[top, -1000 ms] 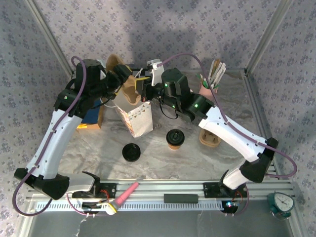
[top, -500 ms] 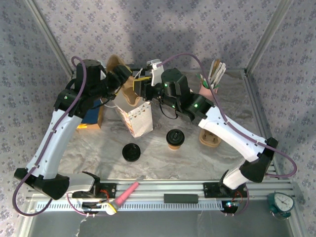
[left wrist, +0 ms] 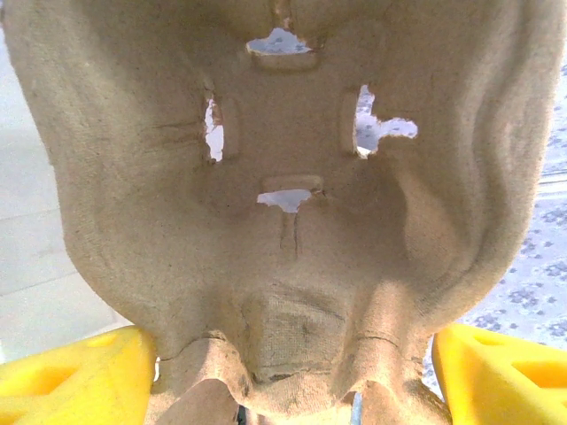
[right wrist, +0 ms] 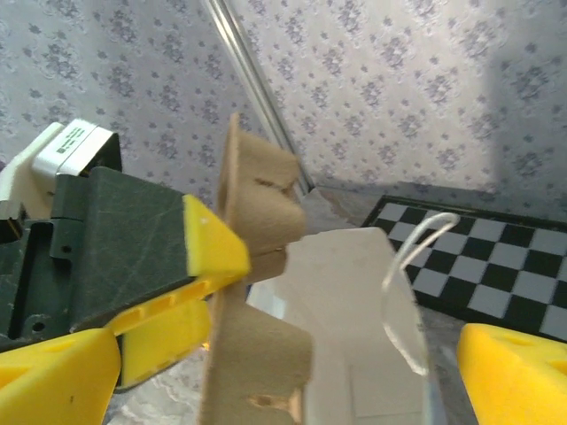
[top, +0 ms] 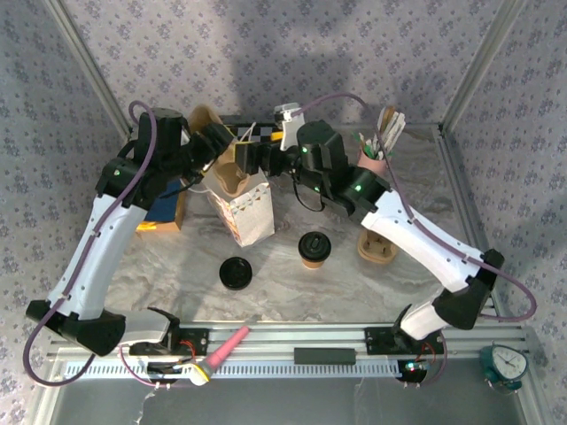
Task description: Pack the takeout coffee
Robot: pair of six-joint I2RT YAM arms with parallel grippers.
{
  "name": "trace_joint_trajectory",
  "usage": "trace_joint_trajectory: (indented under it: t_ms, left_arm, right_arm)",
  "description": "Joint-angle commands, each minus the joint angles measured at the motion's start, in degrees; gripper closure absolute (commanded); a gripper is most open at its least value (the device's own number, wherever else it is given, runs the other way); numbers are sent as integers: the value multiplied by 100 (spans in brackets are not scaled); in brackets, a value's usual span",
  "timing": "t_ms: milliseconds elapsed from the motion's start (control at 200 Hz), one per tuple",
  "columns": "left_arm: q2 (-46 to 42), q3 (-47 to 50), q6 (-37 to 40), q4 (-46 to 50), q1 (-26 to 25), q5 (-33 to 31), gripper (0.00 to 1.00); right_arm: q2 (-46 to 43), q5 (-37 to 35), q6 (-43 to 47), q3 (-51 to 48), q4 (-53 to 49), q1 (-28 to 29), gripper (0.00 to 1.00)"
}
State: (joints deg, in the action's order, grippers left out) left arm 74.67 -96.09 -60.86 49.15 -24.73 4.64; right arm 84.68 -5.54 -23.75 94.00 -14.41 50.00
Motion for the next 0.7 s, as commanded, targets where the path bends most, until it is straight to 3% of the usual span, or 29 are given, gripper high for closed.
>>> trace_joint_trajectory:
  t_ms: [0,340,695]
  left_arm:
    - [80,-393,266,550,39,-239,21]
    - [695,-1195,578,1532,47,-535,23]
    - [1073,-1521,636,1946,48,-683,24]
  right_arm:
    - [-436,-266,-47,-267,23,-137,0]
    - [-954,-299,-174,-1236,-6,-491,0]
    - [-1057,-253,-280,-1954,196,-582,0]
